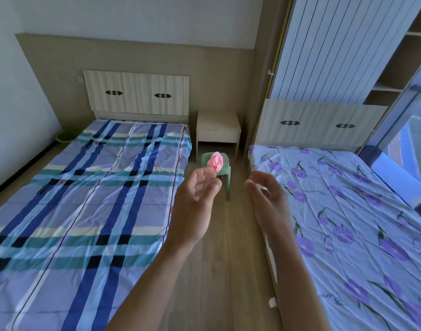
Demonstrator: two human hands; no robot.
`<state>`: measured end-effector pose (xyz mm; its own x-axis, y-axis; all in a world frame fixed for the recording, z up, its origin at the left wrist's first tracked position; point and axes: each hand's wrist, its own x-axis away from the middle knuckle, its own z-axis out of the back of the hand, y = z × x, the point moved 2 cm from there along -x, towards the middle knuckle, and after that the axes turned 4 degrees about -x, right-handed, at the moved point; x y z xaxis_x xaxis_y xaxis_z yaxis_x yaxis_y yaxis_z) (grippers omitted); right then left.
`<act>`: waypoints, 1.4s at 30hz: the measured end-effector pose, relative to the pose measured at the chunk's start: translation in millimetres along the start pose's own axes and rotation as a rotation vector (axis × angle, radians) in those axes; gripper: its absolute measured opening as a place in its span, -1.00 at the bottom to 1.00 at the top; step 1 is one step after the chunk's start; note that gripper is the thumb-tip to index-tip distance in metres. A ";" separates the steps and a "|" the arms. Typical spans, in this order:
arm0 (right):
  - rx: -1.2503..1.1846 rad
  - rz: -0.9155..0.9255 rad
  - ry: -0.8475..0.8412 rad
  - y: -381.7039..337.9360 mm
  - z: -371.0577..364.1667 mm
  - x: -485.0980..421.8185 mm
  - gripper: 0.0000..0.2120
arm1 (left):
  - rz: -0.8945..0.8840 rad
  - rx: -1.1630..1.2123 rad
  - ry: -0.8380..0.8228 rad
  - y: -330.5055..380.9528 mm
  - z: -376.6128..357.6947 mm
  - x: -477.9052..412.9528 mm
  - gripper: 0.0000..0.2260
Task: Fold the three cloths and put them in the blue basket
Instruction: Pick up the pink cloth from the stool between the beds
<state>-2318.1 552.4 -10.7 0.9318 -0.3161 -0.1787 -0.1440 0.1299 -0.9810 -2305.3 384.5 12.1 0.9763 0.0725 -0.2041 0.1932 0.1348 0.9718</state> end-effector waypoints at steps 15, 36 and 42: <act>0.084 -0.060 -0.017 78.7 -38.3 -298.9 -0.65 | -0.014 -0.069 0.009 -80.6 -62.7 -305.0 -0.61; 0.303 -0.266 -0.236 274.1 -195.9 -634.9 -0.73 | 0.198 -0.255 -0.090 -269.3 -125.5 -654.9 -0.73; 0.368 -0.388 -0.375 364.1 -233.3 -715.9 -0.71 | 0.286 -0.297 -0.049 -327.9 -157.1 -731.4 -0.63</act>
<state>-3115.3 606.7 -257.7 0.9558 -0.0635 0.2872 0.2876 0.4065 -0.8672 -3098.1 442.5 -175.7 0.9914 0.1024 0.0820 -0.1163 0.3962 0.9108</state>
